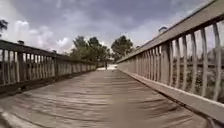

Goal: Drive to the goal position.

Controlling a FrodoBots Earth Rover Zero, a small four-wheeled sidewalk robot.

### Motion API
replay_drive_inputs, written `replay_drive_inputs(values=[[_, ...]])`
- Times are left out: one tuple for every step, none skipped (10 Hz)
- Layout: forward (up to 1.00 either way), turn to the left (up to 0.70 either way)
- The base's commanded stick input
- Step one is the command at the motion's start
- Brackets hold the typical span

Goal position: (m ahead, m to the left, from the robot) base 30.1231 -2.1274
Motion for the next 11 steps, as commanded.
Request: replay_drive_inputs(values=[[0.7, 0.0], [0.7, 0.0], [0.7, 0.0], [0.7, 0.0], [0.7, 0.0], [0.7, 0.0], [0.7, 0.0], [0.7, 0.0], [0.7, 0.0], [0.7, 0.0], [0.7, 0.0]])
